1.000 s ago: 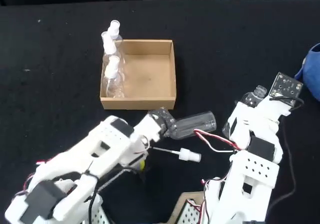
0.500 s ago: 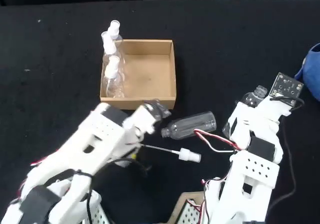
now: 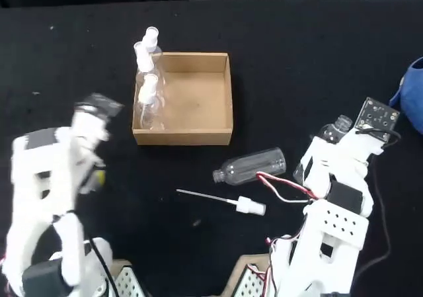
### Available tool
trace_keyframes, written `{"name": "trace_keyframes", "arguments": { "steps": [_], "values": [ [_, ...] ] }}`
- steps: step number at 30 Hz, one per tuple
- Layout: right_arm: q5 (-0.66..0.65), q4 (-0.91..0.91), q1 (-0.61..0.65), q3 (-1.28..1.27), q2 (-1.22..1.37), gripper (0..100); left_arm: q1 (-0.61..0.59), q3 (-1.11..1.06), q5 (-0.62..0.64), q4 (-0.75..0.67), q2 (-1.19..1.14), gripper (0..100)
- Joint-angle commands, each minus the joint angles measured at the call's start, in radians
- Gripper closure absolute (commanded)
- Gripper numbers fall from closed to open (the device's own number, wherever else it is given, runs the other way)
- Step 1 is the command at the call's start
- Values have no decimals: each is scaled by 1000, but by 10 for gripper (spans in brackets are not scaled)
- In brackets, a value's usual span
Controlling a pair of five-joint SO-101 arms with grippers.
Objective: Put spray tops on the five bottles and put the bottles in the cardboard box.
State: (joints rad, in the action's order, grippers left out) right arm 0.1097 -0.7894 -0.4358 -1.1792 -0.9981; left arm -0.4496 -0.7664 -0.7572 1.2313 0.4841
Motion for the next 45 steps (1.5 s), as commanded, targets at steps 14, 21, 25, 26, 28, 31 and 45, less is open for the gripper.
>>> {"name": "trace_keyframes", "arguments": {
  "steps": [14,21,25,26,28,31,45],
  "values": [
    [-9,23,-12,-2,-35,987,-456,367,14,-49,-516,804],
    [-9,25,-12,-2,-35,987,-444,532,-135,8,-624,812],
    [-9,26,-12,-2,-35,987,-461,513,-164,9,-681,850],
    [-9,28,-12,-2,-35,987,-463,504,-166,9,-692,861],
    [-9,28,-12,-2,-35,987,-463,483,-169,9,-697,890],
    [-9,26,-12,-2,-35,987,-463,470,-166,8,-683,980],
    [-9,-44,141,77,-36,985,-214,478,184,195,-252,970]
  ]
}}
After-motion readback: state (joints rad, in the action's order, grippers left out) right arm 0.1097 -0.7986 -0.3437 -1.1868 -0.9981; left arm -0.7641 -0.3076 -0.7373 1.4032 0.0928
